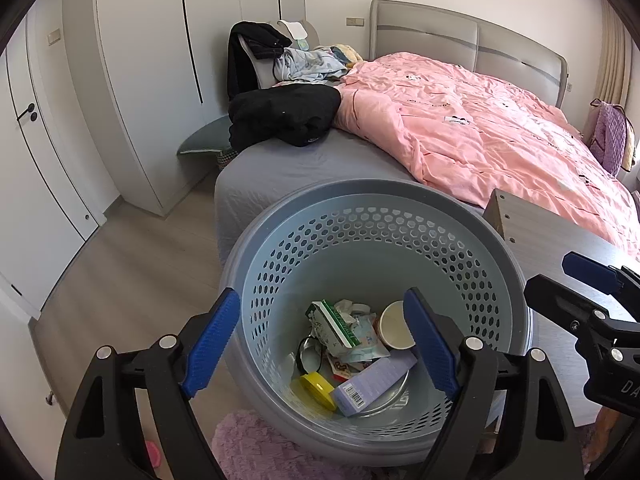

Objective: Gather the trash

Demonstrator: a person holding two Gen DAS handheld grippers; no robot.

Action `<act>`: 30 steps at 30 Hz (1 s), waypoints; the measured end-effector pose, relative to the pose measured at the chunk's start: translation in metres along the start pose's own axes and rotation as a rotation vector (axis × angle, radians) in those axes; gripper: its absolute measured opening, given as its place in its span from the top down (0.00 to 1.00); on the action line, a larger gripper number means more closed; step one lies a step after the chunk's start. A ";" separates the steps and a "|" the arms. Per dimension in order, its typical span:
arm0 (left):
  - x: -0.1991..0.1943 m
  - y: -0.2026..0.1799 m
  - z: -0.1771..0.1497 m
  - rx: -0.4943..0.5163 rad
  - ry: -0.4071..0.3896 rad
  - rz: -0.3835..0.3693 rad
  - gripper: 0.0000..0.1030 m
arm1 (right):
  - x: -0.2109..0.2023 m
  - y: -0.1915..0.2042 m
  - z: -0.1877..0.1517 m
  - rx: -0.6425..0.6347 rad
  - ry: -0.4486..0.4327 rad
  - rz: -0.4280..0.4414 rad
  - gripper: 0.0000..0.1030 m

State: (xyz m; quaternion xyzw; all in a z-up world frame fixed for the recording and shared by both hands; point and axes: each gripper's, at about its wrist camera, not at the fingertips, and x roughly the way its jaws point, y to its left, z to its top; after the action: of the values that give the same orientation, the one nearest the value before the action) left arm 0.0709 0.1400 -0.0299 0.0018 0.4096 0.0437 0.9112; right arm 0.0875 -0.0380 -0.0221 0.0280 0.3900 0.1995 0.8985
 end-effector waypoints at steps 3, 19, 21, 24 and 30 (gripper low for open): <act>0.000 0.000 0.000 0.002 -0.001 0.002 0.20 | 0.000 0.000 0.000 0.001 -0.001 0.000 0.23; 0.000 0.001 0.000 0.002 0.004 0.024 0.18 | -0.002 -0.001 0.000 0.002 -0.004 0.000 0.21; -0.001 0.002 0.000 0.001 0.003 0.030 0.18 | -0.002 -0.001 0.000 0.001 -0.005 0.000 0.21; -0.002 0.001 0.000 0.001 -0.002 0.038 0.18 | -0.002 -0.001 0.000 0.003 -0.005 0.000 0.21; -0.004 -0.001 0.000 0.002 -0.006 0.044 0.18 | -0.002 -0.001 0.000 0.001 -0.006 0.000 0.21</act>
State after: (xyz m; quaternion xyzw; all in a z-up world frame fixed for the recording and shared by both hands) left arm 0.0680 0.1385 -0.0269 0.0119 0.4066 0.0633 0.9113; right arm 0.0863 -0.0399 -0.0212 0.0290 0.3876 0.1990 0.8996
